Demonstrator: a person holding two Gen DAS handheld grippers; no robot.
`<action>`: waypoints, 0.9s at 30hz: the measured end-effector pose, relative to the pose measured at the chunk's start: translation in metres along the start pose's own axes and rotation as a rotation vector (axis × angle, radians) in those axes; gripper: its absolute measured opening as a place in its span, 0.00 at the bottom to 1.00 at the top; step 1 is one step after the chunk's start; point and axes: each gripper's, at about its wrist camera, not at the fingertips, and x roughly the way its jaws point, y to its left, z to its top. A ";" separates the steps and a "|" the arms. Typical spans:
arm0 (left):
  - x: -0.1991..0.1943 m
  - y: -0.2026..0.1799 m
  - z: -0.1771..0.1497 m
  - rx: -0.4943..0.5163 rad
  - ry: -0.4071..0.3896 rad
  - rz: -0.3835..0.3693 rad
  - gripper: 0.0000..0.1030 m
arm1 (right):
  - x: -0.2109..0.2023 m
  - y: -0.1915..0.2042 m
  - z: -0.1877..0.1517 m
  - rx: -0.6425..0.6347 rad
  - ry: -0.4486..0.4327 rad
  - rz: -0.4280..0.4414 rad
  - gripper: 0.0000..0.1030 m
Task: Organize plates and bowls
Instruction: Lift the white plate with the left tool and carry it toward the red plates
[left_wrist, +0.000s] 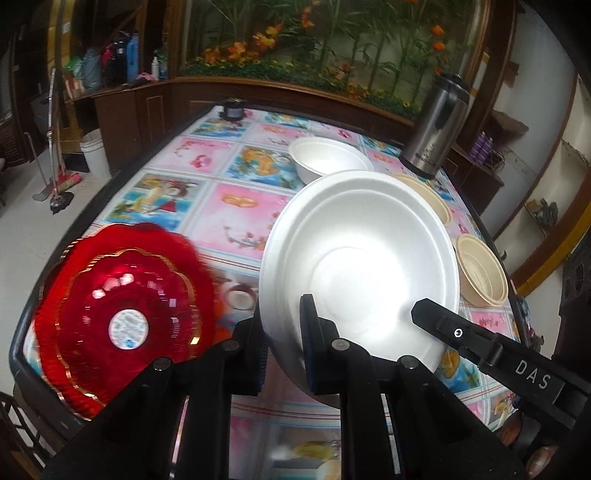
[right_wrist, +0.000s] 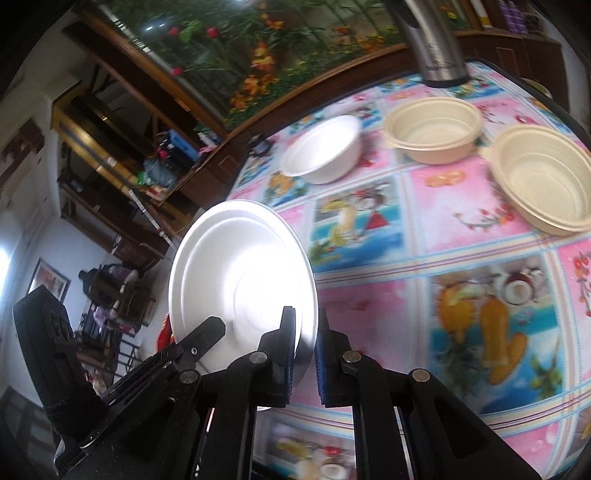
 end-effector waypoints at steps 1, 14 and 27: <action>-0.004 0.005 0.000 -0.010 -0.007 0.007 0.13 | 0.003 0.009 -0.001 -0.018 0.005 0.012 0.09; -0.040 0.090 -0.004 -0.156 -0.079 0.115 0.13 | 0.044 0.098 -0.014 -0.172 0.099 0.124 0.09; -0.035 0.125 -0.012 -0.217 -0.058 0.150 0.13 | 0.081 0.134 -0.026 -0.218 0.182 0.147 0.09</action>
